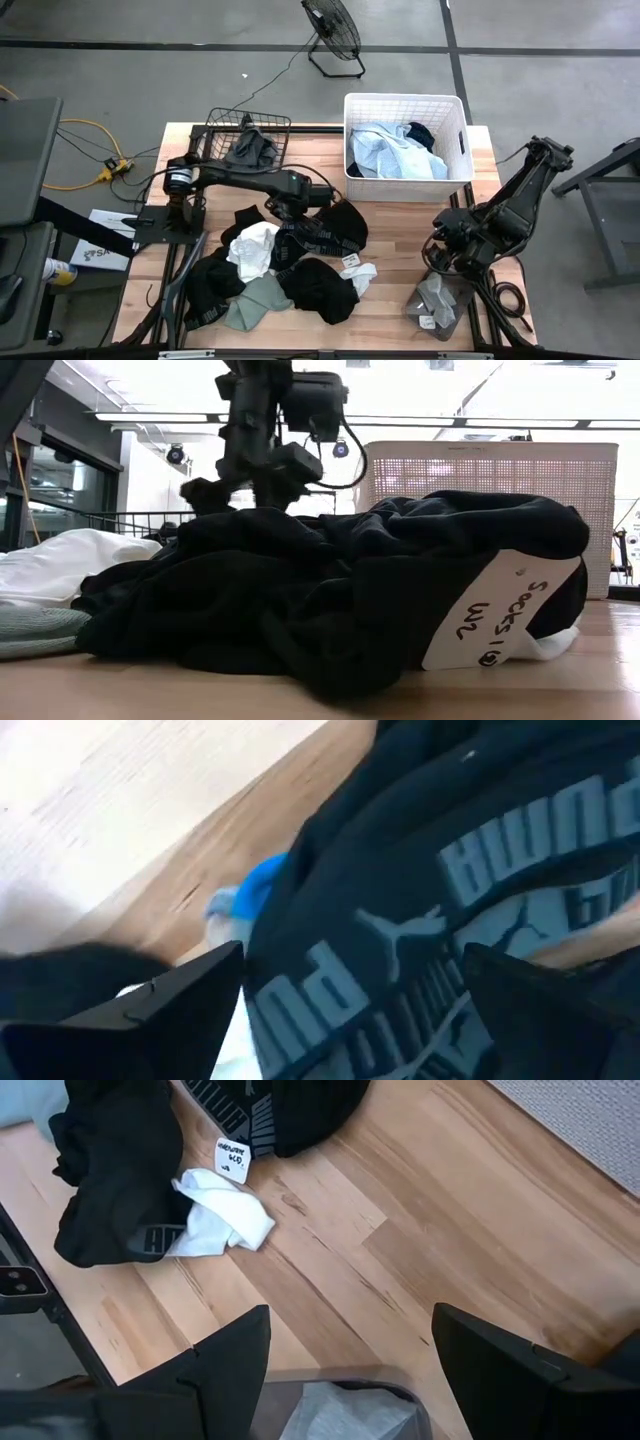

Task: Pick & Place Cloths
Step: Put the top black boxer shorts into the black wire basket

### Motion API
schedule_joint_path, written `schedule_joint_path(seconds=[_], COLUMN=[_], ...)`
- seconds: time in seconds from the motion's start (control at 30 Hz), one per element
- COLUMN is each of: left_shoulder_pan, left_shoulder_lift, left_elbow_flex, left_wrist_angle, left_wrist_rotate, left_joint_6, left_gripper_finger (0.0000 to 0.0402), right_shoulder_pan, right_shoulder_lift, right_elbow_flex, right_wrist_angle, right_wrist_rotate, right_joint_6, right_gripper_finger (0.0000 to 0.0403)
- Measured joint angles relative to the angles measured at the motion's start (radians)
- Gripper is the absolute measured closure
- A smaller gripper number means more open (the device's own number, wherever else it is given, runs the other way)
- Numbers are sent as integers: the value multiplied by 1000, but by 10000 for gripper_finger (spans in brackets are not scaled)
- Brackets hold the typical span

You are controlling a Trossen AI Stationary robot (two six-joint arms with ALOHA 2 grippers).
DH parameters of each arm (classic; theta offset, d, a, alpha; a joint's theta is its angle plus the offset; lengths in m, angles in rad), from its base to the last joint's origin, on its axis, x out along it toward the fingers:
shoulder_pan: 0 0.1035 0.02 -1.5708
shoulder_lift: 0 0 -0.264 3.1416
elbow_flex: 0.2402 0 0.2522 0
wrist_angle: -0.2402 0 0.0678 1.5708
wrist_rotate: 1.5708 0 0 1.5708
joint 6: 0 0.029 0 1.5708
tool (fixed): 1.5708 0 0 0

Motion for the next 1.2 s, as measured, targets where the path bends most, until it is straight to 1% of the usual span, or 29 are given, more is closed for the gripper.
schedule_joint_path(seconds=[0.07,0.13,0.2,0.23,0.27,0.33,0.4,0.6,0.77,0.87,0.9,0.93,1.07,1.13,1.2], left_shoulder_pan=[0,0,0,0,0,0,0,0,0,0,0,1,0,0,0], left_shoulder_lift=[16,24,41,45,50,62,67,65,65,65,65,65,61,60,60], left_elbow_flex=[5,1,5,3,1,4,2,3,3,3,3,3,37,73,132], left_wrist_angle=[44,13,55,46,23,43,18,23,30,30,29,28,9,-23,-76], left_wrist_rotate=[0,-1,4,8,17,44,56,63,101,106,110,115,135,132,109], left_joint_6=[1,0,-1,0,0,0,3,11,62,89,98,106,140,142,160], left_gripper_finger=[38,44,53,60,67,85,109,202,296,362,379,386,387,393,393], right_shoulder_pan=[0,0,0,0,0,0,0,0,0,0,0,0,0,0,0], right_shoulder_lift=[0,0,0,0,0,0,0,0,0,0,0,0,0,0,0], right_elbow_flex=[0,0,0,0,0,0,0,0,0,0,0,0,0,0,0], right_wrist_angle=[1,-3,-4,-5,-6,-5,-6,-6,-6,-6,-6,-6,-6,-6,-5], right_wrist_rotate=[0,0,0,1,0,1,3,5,5,8,11,15,16,16,15], right_joint_6=[-4,-7,-7,-8,-7,-7,-8,-8,-8,-8,-8,-8,-8,-8,-8], right_gripper_finger=[133,133,133,133,133,133,133,133,133,133,133,133,133,133,133])
